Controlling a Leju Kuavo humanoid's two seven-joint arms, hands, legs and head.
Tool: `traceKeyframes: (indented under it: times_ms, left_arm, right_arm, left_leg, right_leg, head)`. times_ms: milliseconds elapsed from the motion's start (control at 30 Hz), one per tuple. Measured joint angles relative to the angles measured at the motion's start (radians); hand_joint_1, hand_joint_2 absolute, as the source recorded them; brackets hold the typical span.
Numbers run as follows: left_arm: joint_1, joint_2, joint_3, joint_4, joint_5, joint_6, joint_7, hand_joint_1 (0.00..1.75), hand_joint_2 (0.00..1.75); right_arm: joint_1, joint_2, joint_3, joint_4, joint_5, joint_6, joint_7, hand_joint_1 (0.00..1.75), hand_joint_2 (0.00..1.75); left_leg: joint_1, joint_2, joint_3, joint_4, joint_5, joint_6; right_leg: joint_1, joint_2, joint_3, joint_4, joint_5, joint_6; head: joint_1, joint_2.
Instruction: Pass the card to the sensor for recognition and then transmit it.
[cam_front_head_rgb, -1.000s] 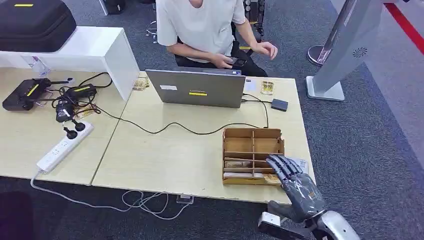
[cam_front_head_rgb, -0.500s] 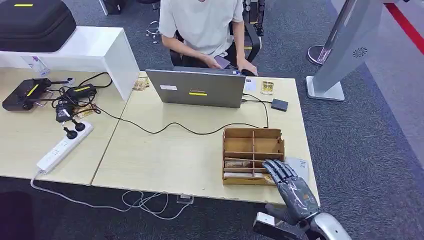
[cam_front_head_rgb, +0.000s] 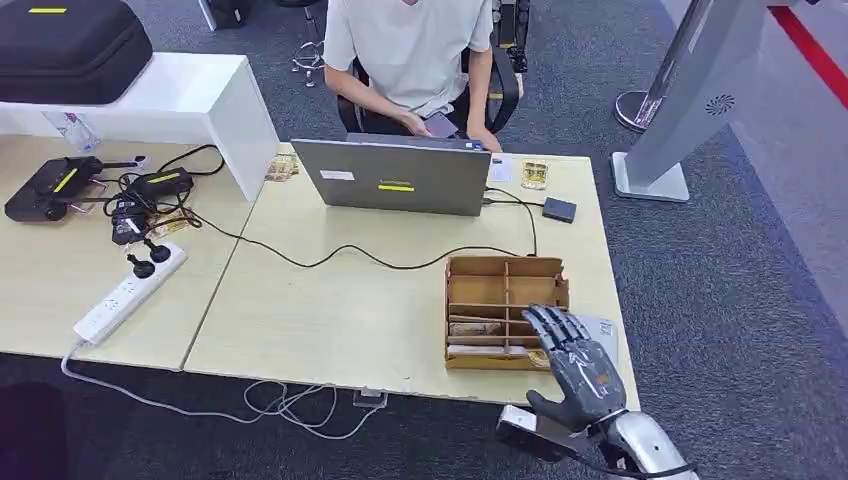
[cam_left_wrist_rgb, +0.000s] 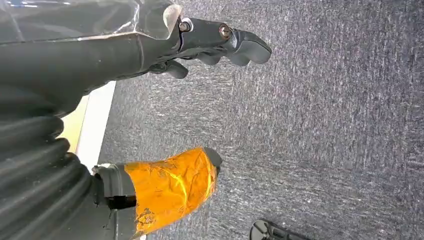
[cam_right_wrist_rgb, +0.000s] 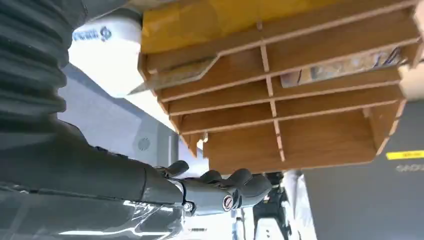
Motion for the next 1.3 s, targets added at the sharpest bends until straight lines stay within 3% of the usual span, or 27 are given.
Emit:
traceKeyframes:
  times_ms: [167,1300]
  left_arm:
    - [0.000,0.000,0.000,0.000,-0.002,0.000,0.000,0.00,1.75]
    - [0.000,0.000,0.000,0.000,-0.007,0.002,0.000,0.00,1.75]
  right_arm:
    - [-0.009,0.014,-0.001,0.019,0.034,-0.026,0.019,0.00,1.75]
    - [-0.005,0.035,-0.061,0.042,0.059,-0.017,0.031,0.00,1.75]
  left_leg:
    - [0.000,0.000,0.000,0.000,0.000,0.000]
    - [0.000,0.000,0.000,0.000,0.000,0.000]
  right_leg:
    - [0.000,0.000,0.000,0.000,0.000,0.000]
    - [0.000,0.000,0.000,0.000,0.000,0.000]
  head:
    - [0.000,0.000]
    - [0.000,0.000]
